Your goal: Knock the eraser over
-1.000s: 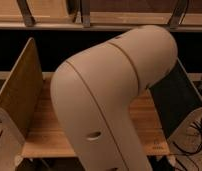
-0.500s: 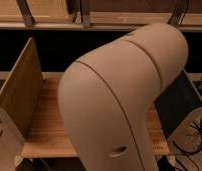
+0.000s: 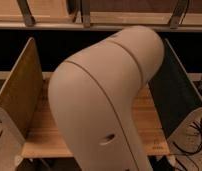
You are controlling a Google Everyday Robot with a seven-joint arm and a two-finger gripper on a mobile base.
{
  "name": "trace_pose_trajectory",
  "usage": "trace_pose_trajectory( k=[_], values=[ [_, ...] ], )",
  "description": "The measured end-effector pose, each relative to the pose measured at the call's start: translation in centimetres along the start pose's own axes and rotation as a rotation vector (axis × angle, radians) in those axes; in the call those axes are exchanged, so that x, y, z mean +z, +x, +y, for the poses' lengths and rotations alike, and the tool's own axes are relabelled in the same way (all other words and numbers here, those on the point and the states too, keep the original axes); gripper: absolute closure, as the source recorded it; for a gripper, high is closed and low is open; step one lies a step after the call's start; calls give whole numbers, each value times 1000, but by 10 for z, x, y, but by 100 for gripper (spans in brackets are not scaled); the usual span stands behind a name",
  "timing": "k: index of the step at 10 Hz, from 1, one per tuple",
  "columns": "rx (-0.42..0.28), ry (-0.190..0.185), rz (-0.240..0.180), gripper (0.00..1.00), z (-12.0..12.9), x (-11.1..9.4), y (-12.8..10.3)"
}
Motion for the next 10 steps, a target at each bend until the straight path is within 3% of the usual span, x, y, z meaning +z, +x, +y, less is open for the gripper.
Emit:
trace_pose_trajectory(
  k=[2,5,7,10],
  values=[
    [-89,27,-45,100,1,4,-29],
    [-197,154,-140,100,-17,-12,-62],
    [-217,216,-181,100,-24,-28,-66],
    [-183,239,-207,93,-25,-43,-55]
  ],
)
